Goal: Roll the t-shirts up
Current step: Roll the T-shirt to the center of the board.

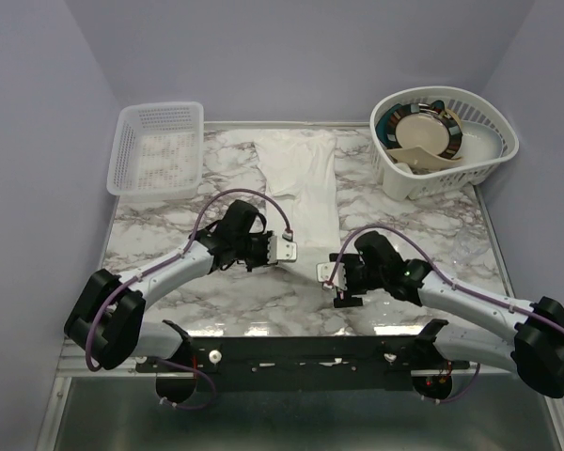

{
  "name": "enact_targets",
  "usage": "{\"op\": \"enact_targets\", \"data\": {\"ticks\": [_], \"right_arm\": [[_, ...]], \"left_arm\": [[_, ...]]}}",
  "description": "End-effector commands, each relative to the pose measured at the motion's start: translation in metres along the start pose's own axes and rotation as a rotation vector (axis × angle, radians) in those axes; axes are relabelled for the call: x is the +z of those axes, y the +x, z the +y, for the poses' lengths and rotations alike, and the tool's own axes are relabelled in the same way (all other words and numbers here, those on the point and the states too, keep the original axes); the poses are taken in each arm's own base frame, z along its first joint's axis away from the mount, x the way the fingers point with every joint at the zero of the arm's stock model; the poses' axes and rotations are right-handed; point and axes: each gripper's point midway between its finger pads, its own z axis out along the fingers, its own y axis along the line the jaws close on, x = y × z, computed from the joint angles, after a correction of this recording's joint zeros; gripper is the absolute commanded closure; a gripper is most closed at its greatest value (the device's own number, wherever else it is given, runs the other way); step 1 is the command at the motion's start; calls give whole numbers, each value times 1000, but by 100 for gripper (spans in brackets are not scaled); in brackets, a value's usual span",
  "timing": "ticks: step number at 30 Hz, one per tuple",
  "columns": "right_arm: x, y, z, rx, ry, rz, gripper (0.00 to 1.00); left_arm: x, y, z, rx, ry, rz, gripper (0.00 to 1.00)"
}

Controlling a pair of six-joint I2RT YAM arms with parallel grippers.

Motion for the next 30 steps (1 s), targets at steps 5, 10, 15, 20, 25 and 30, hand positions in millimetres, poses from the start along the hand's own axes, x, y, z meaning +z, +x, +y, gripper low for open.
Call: {"op": "enact_targets", "data": {"ticks": [5,10,15,20,25,30], "right_arm": [[12,-12,-12,10,78,-31,5],[19,-20,-6,16,52,-56,0],[26,-19,-2,6,47,-37,0],[29,-17,-9,24,76,-11,0],[33,-16,-20,38,121,9,0],[37,-11,-26,50,141,45,1]], "left_arm": [[-6,-20,-28,-304,132,-87,100],[-12,-28,-16,-455,128,-137,100],[-15,-34,-6,-554,120,-169,100],[-16,-36,0,-623,135,-197,100],[-18,-38,4,-706,165,-229,100],[-22,-42,13,-768,176,-271,100]]}}
